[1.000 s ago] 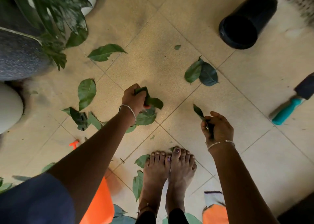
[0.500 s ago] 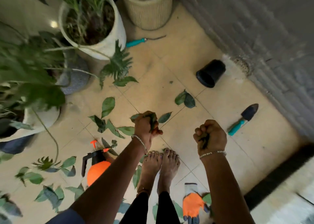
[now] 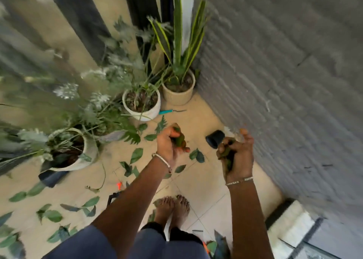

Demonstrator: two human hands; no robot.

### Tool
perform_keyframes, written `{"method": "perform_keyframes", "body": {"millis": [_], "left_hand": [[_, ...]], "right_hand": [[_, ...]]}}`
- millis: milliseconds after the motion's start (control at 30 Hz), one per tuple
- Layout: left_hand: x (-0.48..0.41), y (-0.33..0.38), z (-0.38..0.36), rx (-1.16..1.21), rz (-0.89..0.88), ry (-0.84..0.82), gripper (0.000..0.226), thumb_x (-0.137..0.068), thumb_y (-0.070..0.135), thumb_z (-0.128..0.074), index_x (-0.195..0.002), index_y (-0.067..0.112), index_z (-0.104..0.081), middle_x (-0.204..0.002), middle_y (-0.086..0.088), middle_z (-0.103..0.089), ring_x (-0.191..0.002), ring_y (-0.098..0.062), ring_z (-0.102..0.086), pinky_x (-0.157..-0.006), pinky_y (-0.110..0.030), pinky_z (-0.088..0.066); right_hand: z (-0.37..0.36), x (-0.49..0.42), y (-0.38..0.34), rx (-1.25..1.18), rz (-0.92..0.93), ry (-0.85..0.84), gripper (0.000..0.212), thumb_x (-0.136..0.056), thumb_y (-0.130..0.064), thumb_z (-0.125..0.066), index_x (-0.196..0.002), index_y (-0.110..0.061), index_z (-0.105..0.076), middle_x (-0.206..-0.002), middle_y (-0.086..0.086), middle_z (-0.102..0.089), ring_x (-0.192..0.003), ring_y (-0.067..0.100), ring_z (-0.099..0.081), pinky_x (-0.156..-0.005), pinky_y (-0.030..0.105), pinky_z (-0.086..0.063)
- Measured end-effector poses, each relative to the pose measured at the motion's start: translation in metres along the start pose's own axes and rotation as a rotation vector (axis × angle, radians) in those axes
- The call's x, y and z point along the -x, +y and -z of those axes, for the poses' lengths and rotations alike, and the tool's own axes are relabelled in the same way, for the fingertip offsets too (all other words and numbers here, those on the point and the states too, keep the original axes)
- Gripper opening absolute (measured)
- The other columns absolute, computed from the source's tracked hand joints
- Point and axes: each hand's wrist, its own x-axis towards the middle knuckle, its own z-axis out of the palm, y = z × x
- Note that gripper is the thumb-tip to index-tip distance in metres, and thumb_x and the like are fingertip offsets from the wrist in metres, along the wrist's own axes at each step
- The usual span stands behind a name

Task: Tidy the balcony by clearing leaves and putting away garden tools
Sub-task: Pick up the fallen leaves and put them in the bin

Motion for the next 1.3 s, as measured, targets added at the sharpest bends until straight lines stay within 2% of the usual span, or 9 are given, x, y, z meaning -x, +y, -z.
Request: {"method": "perform_keyframes", "body": {"millis": [67, 233, 333, 467, 633, 900, 1033, 1233, 1300], "left_hand": [[0.041, 0.027, -0.012, 0.090, -0.007, -0.089, 0.019, -0.082, 0.021, -0.037, -0.064, 0.018, -0.033, -0.055, 0.000, -0.028, -0.043, -0.017, -0.027, -0.044, -0.022, -0.037], [0.119, 0.075, -0.031, 0.194, 0.034, -0.186, 0.055, -0.090, 0.060, -0.043, -0.057, 0.017, -0.032, -0.053, -0.002, -0.026, -0.038, -0.018, -0.026, -0.039, -0.022, -0.032], [0.150, 0.111, -0.040, 0.365, 0.027, -0.352, 0.061, -0.096, 0.056, -0.037, -0.051, 0.015, -0.035, -0.054, -0.002, -0.031, -0.039, -0.015, -0.031, -0.036, -0.019, -0.034], [0.191, 0.171, -0.050, 0.478, -0.120, -0.466, 0.049, -0.098, 0.040, -0.041, -0.057, 0.015, -0.036, -0.061, -0.001, -0.037, -0.038, -0.011, -0.035, -0.032, -0.016, -0.033], [0.240, 0.219, -0.056, 0.494, -0.262, -0.554, 0.028, -0.089, 0.029, -0.049, -0.066, 0.015, -0.042, -0.062, 0.001, -0.038, -0.033, -0.007, -0.028, -0.026, -0.014, -0.018], [0.305, 0.246, 0.030, 0.616, -0.506, -0.436, 0.013, -0.085, 0.019, -0.047, -0.073, 0.014, -0.044, -0.065, 0.001, -0.035, -0.036, -0.008, -0.026, -0.026, -0.017, -0.018], [0.349, 0.259, 0.102, 0.682, -0.621, -0.305, 0.009, -0.084, 0.016, -0.047, -0.076, 0.013, -0.048, -0.063, 0.001, -0.035, -0.035, -0.009, -0.026, -0.026, -0.017, -0.019], [0.424, 0.264, 0.221, 0.777, -0.748, -0.190, 0.008, -0.084, 0.012, -0.046, -0.079, 0.011, -0.051, -0.063, 0.000, -0.037, -0.035, -0.009, -0.026, -0.025, -0.018, -0.022], [0.456, 0.261, 0.268, 0.795, -0.780, -0.145, 0.009, -0.085, 0.012, -0.046, -0.077, 0.011, -0.050, -0.064, 0.000, -0.037, -0.035, -0.009, -0.027, -0.025, -0.018, -0.023]], "right_hand": [[-0.017, 0.035, -0.030, -0.054, 0.087, -0.059, 0.057, -0.086, 0.018, -0.024, -0.122, -0.025, -0.040, -0.070, 0.012, -0.060, -0.053, 0.022, -0.053, -0.052, 0.030, -0.049], [-0.058, 0.103, -0.081, -0.025, 0.176, -0.152, 0.058, -0.089, 0.020, -0.031, -0.123, -0.026, -0.040, -0.077, 0.014, -0.067, -0.068, 0.023, -0.062, -0.071, 0.037, -0.054], [-0.088, 0.133, -0.115, 0.026, 0.210, -0.238, 0.057, -0.091, 0.018, -0.034, -0.129, -0.024, -0.040, -0.073, 0.009, -0.070, -0.073, 0.020, -0.066, -0.069, 0.033, -0.055], [-0.140, 0.173, -0.170, -0.012, 0.283, -0.396, 0.058, -0.092, 0.017, -0.036, -0.133, -0.023, -0.037, -0.077, 0.009, -0.072, -0.071, 0.017, -0.070, -0.057, 0.026, -0.055], [-0.195, 0.211, -0.195, -0.020, 0.250, -0.638, 0.056, -0.090, 0.019, -0.037, -0.129, -0.021, -0.043, -0.077, 0.015, -0.071, -0.067, 0.021, -0.069, -0.053, 0.028, -0.055], [-0.262, 0.265, -0.129, 0.024, 0.048, -0.854, 0.053, -0.093, 0.012, -0.041, -0.132, -0.024, -0.037, -0.088, 0.017, -0.074, -0.078, 0.025, -0.069, -0.058, 0.027, -0.054], [-0.294, 0.318, -0.078, 0.085, -0.056, -1.004, 0.046, -0.093, 0.014, -0.042, -0.126, -0.018, -0.043, -0.088, 0.016, -0.074, -0.080, 0.023, -0.071, -0.066, 0.029, -0.056], [-0.332, 0.418, 0.008, 0.178, -0.200, -1.180, 0.031, -0.092, 0.012, -0.041, -0.100, -0.012, -0.058, -0.081, 0.009, -0.073, -0.073, 0.020, -0.069, -0.065, 0.037, -0.058], [-0.341, 0.459, 0.048, 0.182, -0.289, -1.180, 0.028, -0.093, 0.011, -0.041, -0.094, -0.010, -0.059, -0.078, 0.008, -0.072, -0.071, 0.020, -0.067, -0.059, 0.031, -0.057]]}}
